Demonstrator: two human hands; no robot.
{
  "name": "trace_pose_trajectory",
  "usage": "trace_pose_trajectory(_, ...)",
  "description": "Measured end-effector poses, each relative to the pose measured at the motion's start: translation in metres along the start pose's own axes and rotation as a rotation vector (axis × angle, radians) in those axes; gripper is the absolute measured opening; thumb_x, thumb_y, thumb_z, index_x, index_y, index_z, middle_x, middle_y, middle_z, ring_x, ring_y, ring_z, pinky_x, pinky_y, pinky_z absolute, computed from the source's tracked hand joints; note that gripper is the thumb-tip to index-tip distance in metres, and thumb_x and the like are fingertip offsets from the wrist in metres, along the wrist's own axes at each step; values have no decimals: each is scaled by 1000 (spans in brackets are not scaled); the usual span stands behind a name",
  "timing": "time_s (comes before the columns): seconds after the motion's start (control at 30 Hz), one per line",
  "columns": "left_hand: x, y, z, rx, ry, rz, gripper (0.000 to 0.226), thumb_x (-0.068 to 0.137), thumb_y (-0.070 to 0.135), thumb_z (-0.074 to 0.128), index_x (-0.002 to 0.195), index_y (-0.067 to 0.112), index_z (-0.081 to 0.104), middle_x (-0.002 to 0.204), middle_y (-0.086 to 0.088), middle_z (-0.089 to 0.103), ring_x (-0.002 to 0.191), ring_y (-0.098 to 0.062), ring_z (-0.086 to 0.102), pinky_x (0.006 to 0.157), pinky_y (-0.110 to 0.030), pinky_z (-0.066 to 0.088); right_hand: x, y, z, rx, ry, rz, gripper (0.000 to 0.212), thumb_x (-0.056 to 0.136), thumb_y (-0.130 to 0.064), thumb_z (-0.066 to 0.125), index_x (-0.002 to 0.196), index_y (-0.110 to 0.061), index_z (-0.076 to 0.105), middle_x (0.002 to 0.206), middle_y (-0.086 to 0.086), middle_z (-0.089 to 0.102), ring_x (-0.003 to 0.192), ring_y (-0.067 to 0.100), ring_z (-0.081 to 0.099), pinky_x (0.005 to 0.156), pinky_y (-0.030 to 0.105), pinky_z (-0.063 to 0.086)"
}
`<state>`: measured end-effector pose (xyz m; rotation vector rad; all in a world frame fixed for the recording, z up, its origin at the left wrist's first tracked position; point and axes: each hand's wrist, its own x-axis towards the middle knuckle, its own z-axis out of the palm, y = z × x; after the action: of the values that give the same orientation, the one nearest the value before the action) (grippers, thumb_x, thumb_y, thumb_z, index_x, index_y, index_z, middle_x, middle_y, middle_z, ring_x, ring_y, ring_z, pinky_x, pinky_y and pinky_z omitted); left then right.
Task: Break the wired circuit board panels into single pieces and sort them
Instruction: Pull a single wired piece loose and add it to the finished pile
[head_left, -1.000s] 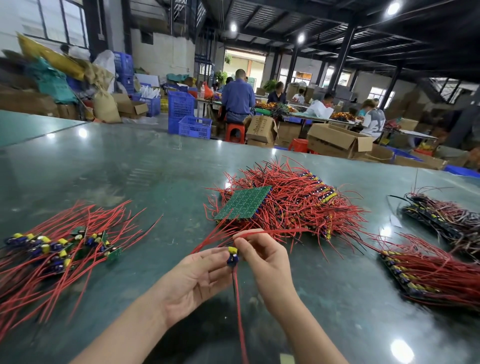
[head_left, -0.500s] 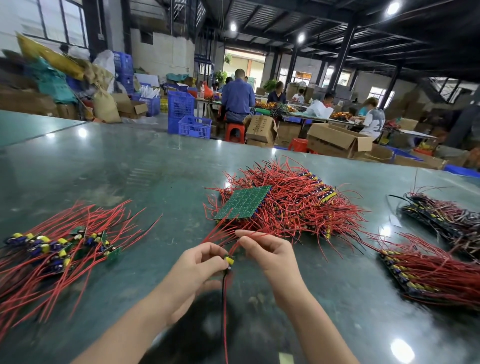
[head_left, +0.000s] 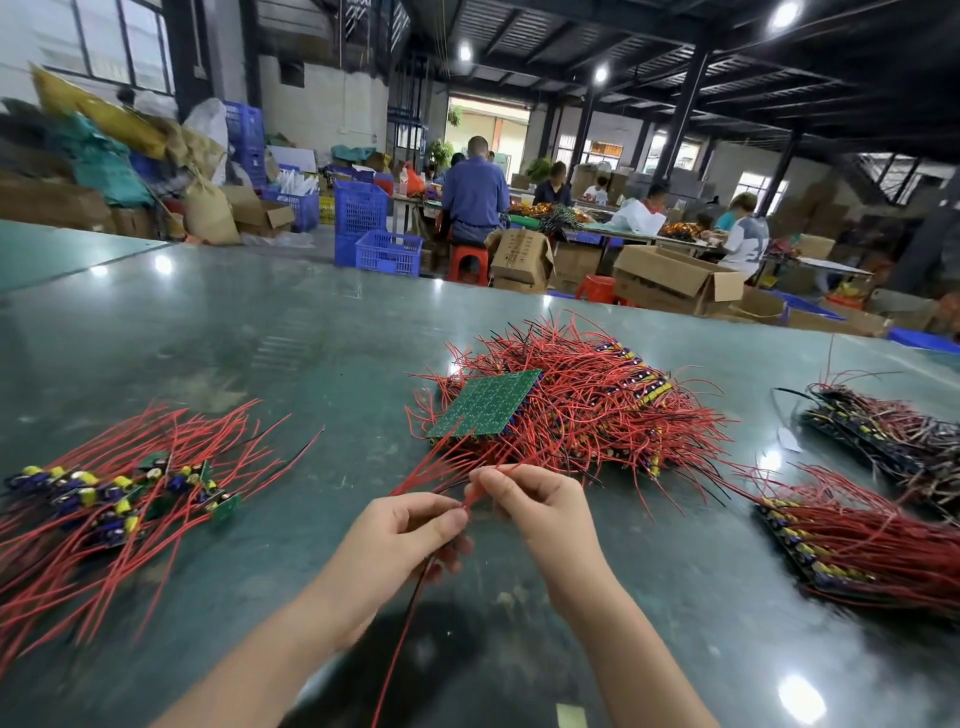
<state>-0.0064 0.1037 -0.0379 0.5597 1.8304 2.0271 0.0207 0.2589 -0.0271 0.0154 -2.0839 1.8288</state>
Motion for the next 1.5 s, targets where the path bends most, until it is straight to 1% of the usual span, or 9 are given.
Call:
trace_pose_trajectory(0.1,2,-3,-1,218,-2,77,11,87,2,63,84,10,71,65,-3,68,57,-13,59,51,-21,47,1,2,-3,64,-49,124,16,79,-28,70,71,-16,76,73,1,72,70,12,55,70,24,46)
trace_pose_trajectory(0.2,3,-4,-2,358,-2,133,15,86,2,65,81,14,71,62,0,67,53,-8,58,51,-20,48,1,4,-3,157,-67,208,30,64,-42,73,73,-14,77,74,2,71,54,7,45,57,19,40)
trace_pose_trajectory(0.43,5,-11,-6,481,-24,98,20,88,9,64,72,21,67,58,4,64,44,-7,49,46,-17,39,6,10,-10,159,-56,253,21,71,-38,72,77,-18,78,76,2,73,51,5,34,52,16,30)
trace_pose_trajectory(0.6,8,-8,-10,469,62,54,19,82,17,53,64,15,59,49,4,54,45,-4,41,49,-21,30,7,11,-14,118,-84,181,45,56,-56,73,77,-17,78,81,12,65,55,7,32,57,20,27)
trace_pose_trajectory(0.73,3,-6,-6,513,47,112,23,70,24,39,66,18,60,48,0,45,48,-10,37,50,-26,30,8,11,-13,155,-56,210,40,57,-53,74,75,-17,78,81,18,54,56,9,29,59,25,24)
trace_pose_trajectory(0.87,1,-9,-8,755,107,217,22,70,31,36,67,18,52,47,4,42,49,-12,35,54,-32,29,12,10,-20,336,31,331,21,64,-35,70,68,-16,78,73,5,70,46,3,36,54,17,30)
trace_pose_trajectory(1.07,-1,-8,-6,975,228,311,19,72,36,33,61,22,40,54,2,45,58,-13,42,51,-24,26,15,9,-24,525,192,506,14,85,-22,63,77,-13,69,66,-2,69,37,0,38,40,12,34)
trace_pose_trajectory(1.37,-1,-13,-8,1046,270,373,15,70,35,38,61,25,40,52,4,46,54,-13,43,48,-22,22,17,10,-27,509,277,545,11,84,-24,66,80,-15,70,69,-5,72,36,0,40,40,14,35)
trace_pose_trajectory(1.5,-2,-11,-8,1007,327,423,5,77,32,53,82,33,51,55,13,48,55,-10,46,50,-17,28,16,8,-28,512,259,541,15,85,-29,64,83,-16,70,72,-5,72,39,0,43,43,14,37)
